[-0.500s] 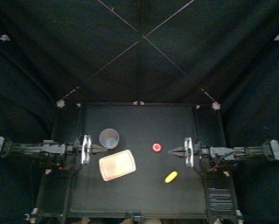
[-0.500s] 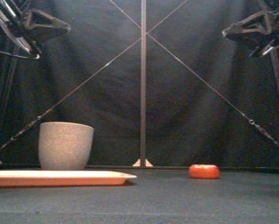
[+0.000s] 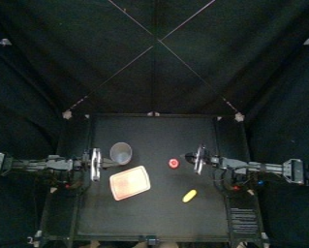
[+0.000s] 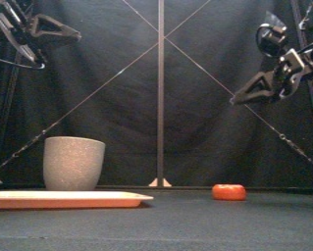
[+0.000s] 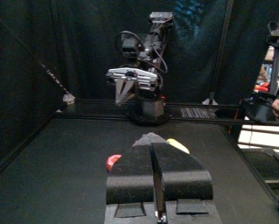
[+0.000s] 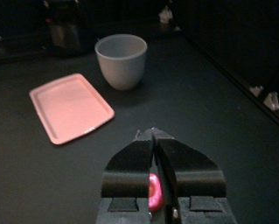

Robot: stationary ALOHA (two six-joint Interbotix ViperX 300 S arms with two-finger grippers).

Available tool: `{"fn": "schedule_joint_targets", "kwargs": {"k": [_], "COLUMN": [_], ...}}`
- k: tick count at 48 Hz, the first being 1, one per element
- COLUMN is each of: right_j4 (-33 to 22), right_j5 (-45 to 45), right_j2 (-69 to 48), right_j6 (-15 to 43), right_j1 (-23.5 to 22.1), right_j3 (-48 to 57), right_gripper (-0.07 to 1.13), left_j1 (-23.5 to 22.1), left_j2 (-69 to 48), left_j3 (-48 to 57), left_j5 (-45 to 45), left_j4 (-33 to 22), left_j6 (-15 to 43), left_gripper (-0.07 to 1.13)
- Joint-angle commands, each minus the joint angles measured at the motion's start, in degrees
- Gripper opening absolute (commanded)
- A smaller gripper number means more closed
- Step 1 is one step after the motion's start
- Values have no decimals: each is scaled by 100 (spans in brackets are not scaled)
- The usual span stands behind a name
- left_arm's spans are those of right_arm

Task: Pick the donut then place it on the pink plate
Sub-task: Pick the donut

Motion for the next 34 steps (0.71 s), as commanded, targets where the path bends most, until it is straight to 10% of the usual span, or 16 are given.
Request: {"fn": "schedule_joint_targets", "kwargs": {"k": [1,13,34], "right_j4": [44,800,958], "right_j5": [-79,-325,-211], "right_j2": [229,606,1872], "right_j6": [9,141,141], "right_j1": [-53,-79,-26], "right_j3": [-105,-149,-387], "right_gripper": [36,109,103], "left_j1": [-9,-9,-18], "left_j2": [26,26,26], "left_j3": [-62,-53,62], "left_j5": [-53,-62,-62], "left_j4": [0,-53,-53], "left_j6": [-18,-9,-9], "left_gripper": [2,2,2]}}
